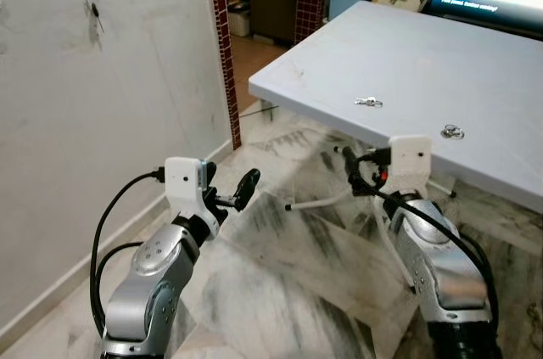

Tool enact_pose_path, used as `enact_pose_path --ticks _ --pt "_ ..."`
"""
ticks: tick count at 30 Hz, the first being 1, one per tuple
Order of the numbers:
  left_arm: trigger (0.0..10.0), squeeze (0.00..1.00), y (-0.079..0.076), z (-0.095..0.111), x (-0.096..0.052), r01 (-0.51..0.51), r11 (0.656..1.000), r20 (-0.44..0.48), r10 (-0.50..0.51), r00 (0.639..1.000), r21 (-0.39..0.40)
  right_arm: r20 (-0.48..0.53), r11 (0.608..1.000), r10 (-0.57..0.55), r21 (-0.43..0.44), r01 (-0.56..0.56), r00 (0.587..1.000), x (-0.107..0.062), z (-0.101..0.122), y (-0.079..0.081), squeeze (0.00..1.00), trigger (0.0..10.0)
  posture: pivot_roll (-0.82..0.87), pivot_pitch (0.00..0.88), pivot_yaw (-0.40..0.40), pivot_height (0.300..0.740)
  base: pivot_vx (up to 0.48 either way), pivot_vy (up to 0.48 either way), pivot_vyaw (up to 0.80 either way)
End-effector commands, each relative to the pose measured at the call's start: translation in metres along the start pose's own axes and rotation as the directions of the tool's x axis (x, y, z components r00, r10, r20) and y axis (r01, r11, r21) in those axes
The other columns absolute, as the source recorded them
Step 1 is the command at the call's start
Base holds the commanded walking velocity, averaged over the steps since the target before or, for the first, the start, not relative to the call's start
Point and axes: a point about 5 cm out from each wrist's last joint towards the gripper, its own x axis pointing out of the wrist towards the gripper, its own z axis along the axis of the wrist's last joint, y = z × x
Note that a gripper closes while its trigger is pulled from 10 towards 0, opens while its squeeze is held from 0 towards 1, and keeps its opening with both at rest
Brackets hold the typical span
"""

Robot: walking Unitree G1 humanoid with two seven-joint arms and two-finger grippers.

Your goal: Hang keys on a hook

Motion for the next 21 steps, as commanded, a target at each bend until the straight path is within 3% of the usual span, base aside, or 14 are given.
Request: enact_pose_path --ticks 1,21 --pt "10.0 0.0 0.0006 -0.0026 0.0002 0.002 1.0 -0.018 -0.002 1.0 -0.001 0.033 1.0 0.009 -0.008 -0.009 0.999 -0.0003 0.0094 0.0028 0.0 10.0 -0.03 0.068 0.034 0.74 0.405 0.0 0.0" --pt "10.0 0.0 -0.0031 -0.0079 -0.0016 0.011 1.0 -0.039 -0.012 0.999 -0.008 0.029 1.0 0.014 -0.024 -0.014 0.999 0.0007 0.008 0.0054 0.0 10.0 -0.03 0.07 0.036 0.74 0.426 0.0 0.0"
